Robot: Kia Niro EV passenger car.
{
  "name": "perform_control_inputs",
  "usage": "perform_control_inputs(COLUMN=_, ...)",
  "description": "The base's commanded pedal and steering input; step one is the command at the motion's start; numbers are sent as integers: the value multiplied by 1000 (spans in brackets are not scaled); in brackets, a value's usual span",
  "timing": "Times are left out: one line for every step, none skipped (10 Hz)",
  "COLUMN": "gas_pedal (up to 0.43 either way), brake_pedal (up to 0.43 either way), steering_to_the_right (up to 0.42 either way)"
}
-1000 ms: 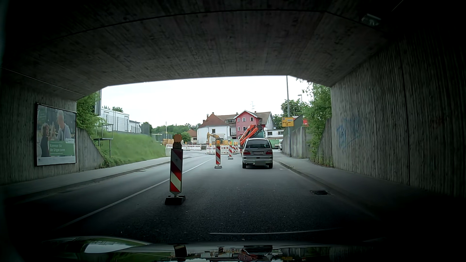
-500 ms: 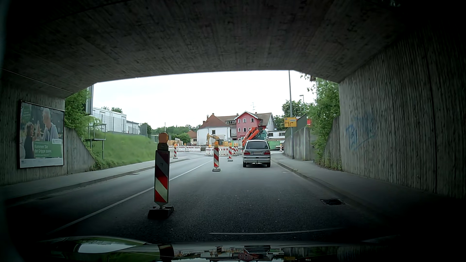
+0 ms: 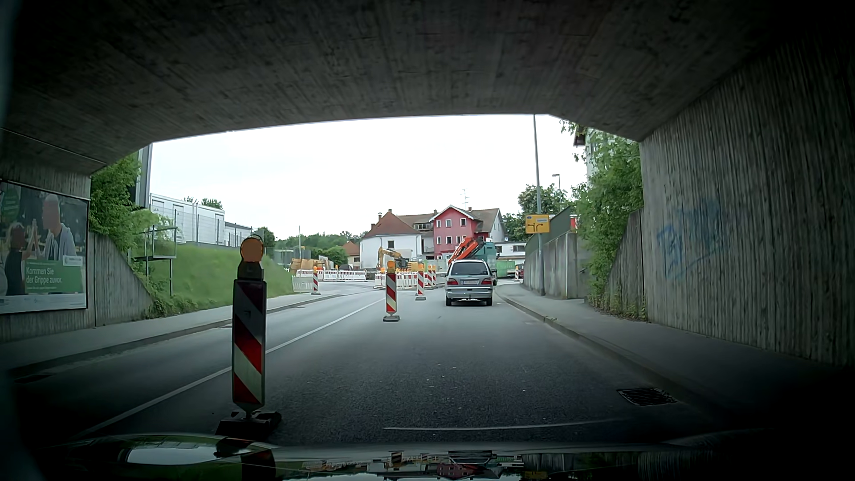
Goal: Follow the waypoints while adhering to traffic rules and regulations
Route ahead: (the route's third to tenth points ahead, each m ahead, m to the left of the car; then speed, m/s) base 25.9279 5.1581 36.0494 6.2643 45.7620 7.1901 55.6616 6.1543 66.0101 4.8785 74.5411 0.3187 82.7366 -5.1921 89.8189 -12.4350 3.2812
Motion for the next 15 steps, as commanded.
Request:
perform_control_inputs(gas_pedal=169, brake_pedal=0, steering_to_the_right=-4)
perform_control_inputs(gas_pedal=169, brake_pedal=0, steering_to_the_right=-4)
perform_control_inputs(gas_pedal=169, brake_pedal=0, steering_to_the_right=-4)
perform_control_inputs(gas_pedal=169, brake_pedal=0, steering_to_the_right=-4)
perform_control_inputs(gas_pedal=169, brake_pedal=0, steering_to_the_right=-4)
perform_control_inputs(gas_pedal=169, brake_pedal=0, steering_to_the_right=-4)
perform_control_inputs(gas_pedal=169, brake_pedal=0, steering_to_the_right=-4)
perform_control_inputs(gas_pedal=169, brake_pedal=0, steering_to_the_right=-3)
perform_control_inputs(gas_pedal=169, brake_pedal=0, steering_to_the_right=-4)
perform_control_inputs(gas_pedal=169, brake_pedal=0, steering_to_the_right=-4)
perform_control_inputs(gas_pedal=169, brake_pedal=0, steering_to_the_right=-4)
perform_control_inputs(gas_pedal=169, brake_pedal=0, steering_to_the_right=-4)
perform_control_inputs(gas_pedal=157, brake_pedal=0, steering_to_the_right=-4)
perform_control_inputs(gas_pedal=150, brake_pedal=0, steering_to_the_right=-4)
perform_control_inputs(gas_pedal=130, brake_pedal=0, steering_to_the_right=-4)
